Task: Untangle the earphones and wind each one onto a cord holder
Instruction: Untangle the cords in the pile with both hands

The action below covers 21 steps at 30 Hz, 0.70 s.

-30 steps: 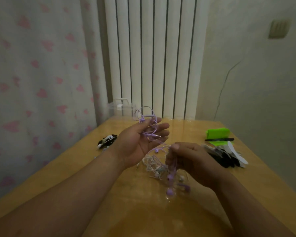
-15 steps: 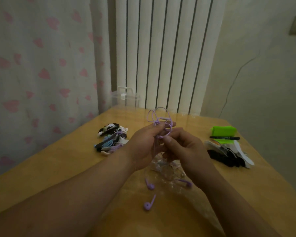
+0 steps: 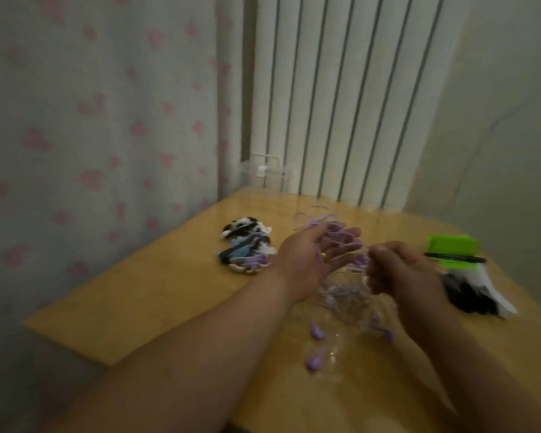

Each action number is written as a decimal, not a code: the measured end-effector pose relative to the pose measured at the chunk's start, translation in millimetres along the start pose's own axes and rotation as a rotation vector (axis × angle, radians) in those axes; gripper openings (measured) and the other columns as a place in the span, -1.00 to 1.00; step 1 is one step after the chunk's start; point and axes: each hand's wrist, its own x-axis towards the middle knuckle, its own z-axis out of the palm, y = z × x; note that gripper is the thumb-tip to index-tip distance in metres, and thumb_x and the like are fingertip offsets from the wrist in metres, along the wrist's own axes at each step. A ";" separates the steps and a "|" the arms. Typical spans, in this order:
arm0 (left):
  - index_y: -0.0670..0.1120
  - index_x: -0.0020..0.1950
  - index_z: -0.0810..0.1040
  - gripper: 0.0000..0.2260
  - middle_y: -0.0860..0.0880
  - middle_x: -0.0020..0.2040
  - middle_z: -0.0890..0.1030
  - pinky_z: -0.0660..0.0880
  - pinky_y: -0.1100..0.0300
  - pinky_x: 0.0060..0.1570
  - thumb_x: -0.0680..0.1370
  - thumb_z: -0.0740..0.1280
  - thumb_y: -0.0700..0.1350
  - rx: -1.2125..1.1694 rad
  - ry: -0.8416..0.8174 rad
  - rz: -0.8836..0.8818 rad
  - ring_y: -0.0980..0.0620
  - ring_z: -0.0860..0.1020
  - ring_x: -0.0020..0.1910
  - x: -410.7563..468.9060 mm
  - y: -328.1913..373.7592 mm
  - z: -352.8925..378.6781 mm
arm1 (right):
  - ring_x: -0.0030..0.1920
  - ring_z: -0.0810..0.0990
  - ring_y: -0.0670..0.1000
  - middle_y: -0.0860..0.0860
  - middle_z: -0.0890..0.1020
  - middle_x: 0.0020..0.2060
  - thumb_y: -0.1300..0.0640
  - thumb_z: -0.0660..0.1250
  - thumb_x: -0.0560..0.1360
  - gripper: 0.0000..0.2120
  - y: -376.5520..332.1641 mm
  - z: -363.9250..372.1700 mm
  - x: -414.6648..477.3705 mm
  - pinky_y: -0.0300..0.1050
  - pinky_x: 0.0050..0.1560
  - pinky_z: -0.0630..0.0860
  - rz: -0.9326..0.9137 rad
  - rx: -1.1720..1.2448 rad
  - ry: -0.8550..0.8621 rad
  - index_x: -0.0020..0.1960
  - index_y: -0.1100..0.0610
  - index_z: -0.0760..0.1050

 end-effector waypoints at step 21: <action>-0.25 0.19 0.54 -0.75 -0.22 0.03 0.72 0.67 0.04 -0.04 0.75 0.13 -0.14 -0.029 -0.146 0.080 -0.11 0.72 -0.10 28.4 -0.7 -10.4 | -0.39 0.46 0.02 0.07 0.54 -0.38 0.24 0.20 0.66 -0.76 11.0 8.5 5.9 -0.16 -0.41 0.43 -0.009 -0.092 0.030 -0.17 0.16 0.47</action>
